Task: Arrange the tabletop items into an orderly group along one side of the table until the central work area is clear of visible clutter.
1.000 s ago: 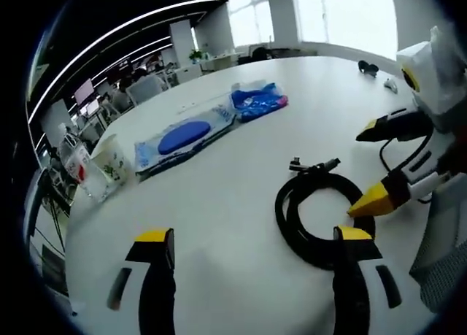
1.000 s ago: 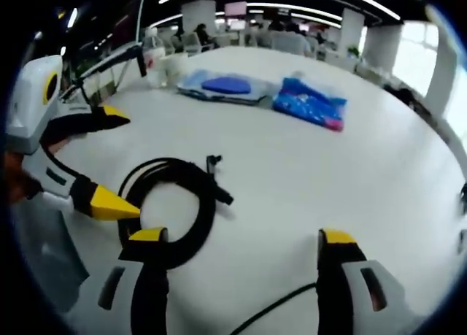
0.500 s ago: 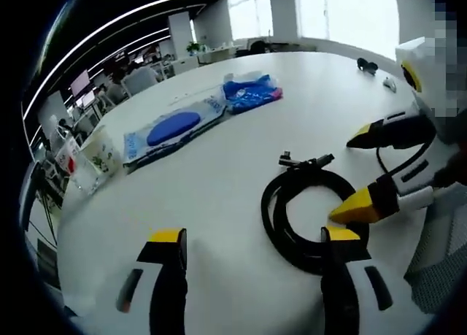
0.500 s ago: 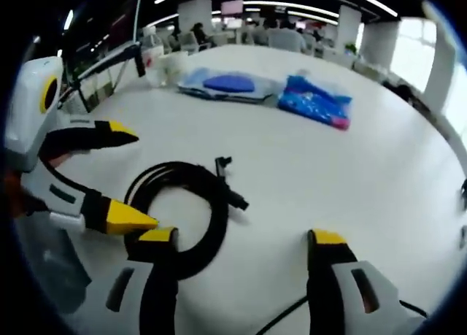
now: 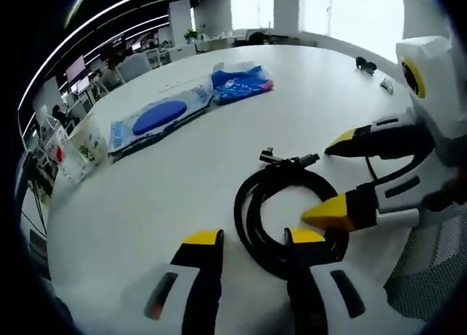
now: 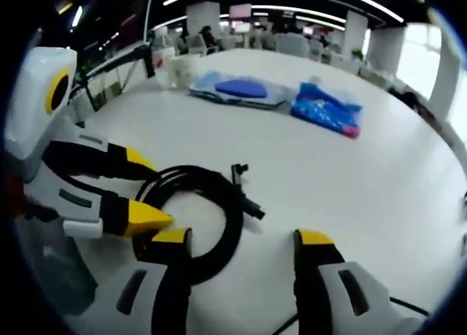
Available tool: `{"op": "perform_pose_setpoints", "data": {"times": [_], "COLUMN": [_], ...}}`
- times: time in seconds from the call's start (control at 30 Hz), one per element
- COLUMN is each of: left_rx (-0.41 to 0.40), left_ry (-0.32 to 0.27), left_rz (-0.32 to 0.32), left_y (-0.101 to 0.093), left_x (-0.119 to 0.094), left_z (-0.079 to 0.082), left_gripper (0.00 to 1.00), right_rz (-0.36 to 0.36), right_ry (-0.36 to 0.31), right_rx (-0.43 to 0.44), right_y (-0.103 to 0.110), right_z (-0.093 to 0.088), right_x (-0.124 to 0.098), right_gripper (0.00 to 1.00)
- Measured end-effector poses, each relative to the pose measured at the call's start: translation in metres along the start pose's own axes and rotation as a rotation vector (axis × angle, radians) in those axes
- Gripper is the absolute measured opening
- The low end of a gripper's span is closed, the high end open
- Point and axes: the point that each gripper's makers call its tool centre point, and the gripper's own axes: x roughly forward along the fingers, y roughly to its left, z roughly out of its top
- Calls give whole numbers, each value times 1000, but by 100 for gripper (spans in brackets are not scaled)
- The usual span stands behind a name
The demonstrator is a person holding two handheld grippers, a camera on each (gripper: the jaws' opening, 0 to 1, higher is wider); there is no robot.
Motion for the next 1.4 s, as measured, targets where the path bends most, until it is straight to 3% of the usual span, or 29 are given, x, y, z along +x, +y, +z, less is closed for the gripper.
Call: {"op": "perform_pose_setpoints", "data": {"times": [0.27, 0.53, 0.67, 0.8, 1.4], "left_rx": [11, 15, -6, -13, -39], "left_ry": [14, 17, 33, 33, 90], "left_rz": [-14, -22, 0, -5, -11], "left_y": [-5, -3, 5, 9, 4], "left_x": [1, 1, 1, 1, -4], "left_z": [0, 0, -3, -3, -5], "left_gripper": [24, 22, 24, 18, 15], "right_rz": [57, 40, 29, 22, 23], "right_ry": [9, 3, -2, 5, 31], "right_rx": [-79, -64, -76, -76, -26], "right_y": [24, 21, 21, 21, 17], "right_z": [8, 7, 6, 5, 8], "right_x": [3, 3, 4, 5, 7], "right_gripper": [25, 24, 11, 10, 5]}}
